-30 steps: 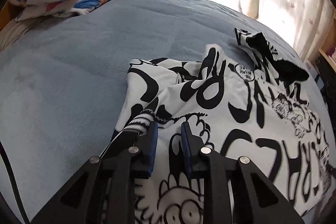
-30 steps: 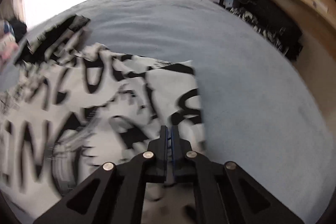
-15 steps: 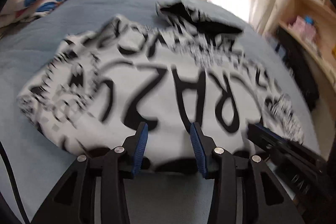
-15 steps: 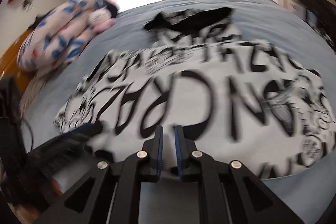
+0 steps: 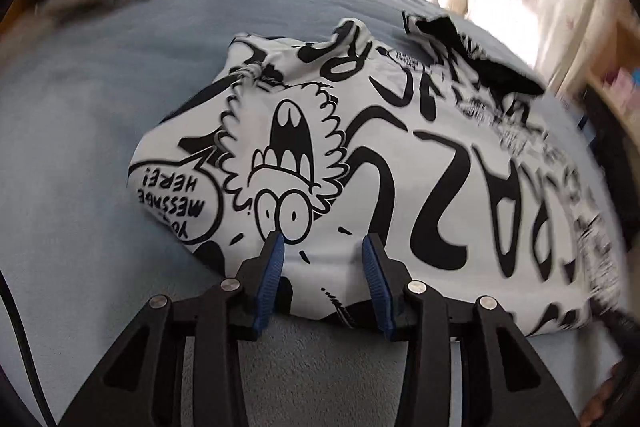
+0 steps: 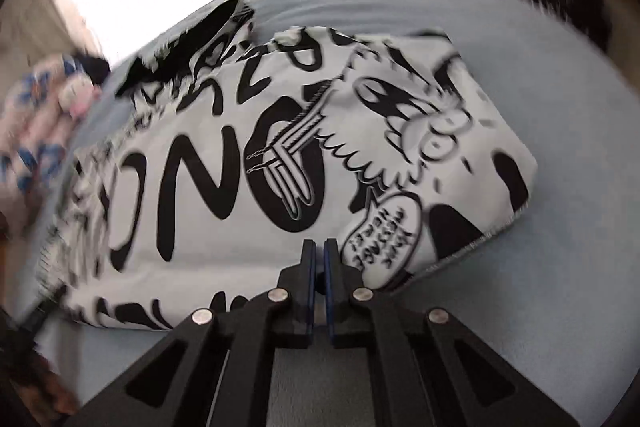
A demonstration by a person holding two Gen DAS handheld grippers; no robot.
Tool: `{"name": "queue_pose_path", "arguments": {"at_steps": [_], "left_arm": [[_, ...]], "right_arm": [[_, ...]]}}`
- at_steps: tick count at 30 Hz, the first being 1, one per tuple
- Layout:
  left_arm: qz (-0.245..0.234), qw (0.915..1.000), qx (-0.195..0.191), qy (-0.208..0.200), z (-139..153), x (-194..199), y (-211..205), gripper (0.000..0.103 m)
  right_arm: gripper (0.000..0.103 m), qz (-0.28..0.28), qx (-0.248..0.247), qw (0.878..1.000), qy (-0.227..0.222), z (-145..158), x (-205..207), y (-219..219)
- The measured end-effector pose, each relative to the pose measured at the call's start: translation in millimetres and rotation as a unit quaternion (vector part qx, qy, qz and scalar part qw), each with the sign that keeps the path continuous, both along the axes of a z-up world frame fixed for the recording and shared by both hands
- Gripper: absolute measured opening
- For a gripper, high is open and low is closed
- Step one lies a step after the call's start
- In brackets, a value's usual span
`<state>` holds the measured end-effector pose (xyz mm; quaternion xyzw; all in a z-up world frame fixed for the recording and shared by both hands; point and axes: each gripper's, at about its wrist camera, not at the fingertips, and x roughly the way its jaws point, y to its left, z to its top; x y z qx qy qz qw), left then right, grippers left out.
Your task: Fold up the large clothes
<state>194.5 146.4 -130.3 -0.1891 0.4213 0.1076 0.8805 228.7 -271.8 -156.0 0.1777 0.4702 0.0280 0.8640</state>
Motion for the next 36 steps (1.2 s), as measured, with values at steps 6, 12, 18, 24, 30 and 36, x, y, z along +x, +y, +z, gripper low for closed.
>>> {"name": "queue_pose_path", "arguments": {"at_steps": [6,12,18,24,30,36], "left_arm": [[0.0,0.9993,0.035,0.008,1,1,-9,0.04],[0.001,0.9996,0.026,0.009,0,0,-7,0.04],[0.005,0.9994,0.032,0.011,1,-1,-9,0.04],[0.004,0.9999,0.012,0.005,1,-8,-9,0.041],[-0.008,0.9998,-0.012,0.013,2,-16,-7,0.042],[-0.025,0.9981,-0.029,0.047,5,-16,-6,0.054]], "right_arm": [[0.006,-0.002,-0.049,0.999,-0.004,2,0,14],[0.006,-0.006,-0.052,0.999,-0.002,3,-1,12],[0.007,-0.009,-0.054,0.998,0.007,2,1,15],[0.007,-0.004,-0.087,0.996,0.006,2,0,25],[0.008,-0.018,-0.083,0.996,-0.009,2,-4,25],[0.03,-0.005,-0.046,0.999,-0.017,5,-10,26]]}}
